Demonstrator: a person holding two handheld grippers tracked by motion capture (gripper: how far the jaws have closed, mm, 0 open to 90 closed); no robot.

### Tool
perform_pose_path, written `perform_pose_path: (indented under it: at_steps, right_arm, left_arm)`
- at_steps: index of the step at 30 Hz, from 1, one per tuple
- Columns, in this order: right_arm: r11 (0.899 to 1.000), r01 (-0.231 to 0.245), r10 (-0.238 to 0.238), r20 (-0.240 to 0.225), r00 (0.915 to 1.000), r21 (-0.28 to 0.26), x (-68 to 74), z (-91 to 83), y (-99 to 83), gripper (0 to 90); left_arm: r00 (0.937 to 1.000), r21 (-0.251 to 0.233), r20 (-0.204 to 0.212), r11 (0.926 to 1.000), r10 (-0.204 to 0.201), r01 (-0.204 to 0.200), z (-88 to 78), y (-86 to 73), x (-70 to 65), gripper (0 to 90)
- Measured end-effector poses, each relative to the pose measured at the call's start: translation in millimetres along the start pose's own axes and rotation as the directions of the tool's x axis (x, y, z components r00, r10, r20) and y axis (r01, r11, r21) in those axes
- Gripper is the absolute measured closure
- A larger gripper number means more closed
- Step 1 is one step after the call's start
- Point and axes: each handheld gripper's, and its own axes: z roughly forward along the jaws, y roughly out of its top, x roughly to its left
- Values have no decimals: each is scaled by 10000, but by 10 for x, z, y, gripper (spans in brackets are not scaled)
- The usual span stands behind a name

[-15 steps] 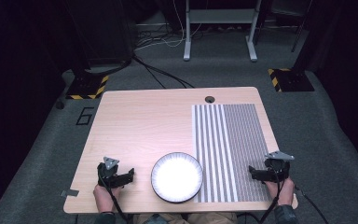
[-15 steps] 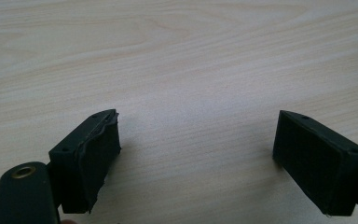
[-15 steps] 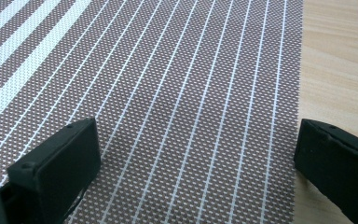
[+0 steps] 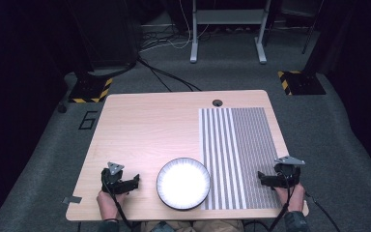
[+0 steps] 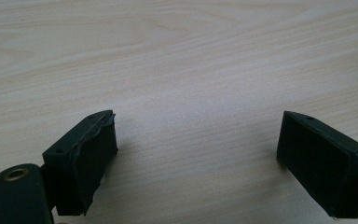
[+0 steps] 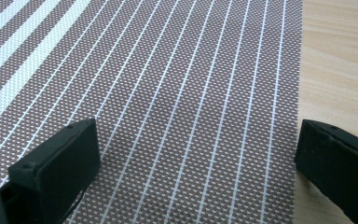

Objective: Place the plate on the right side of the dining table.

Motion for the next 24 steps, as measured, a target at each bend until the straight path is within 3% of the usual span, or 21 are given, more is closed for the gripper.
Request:
perform_pose_path:
  at_steps: [24]
  right_arm:
    - [10000,9,-9,2,10000,-20,2,1,-4,0]
  left_arm:
    - [10000,-54,-17,10000,-43,43,10,2,-19,119]
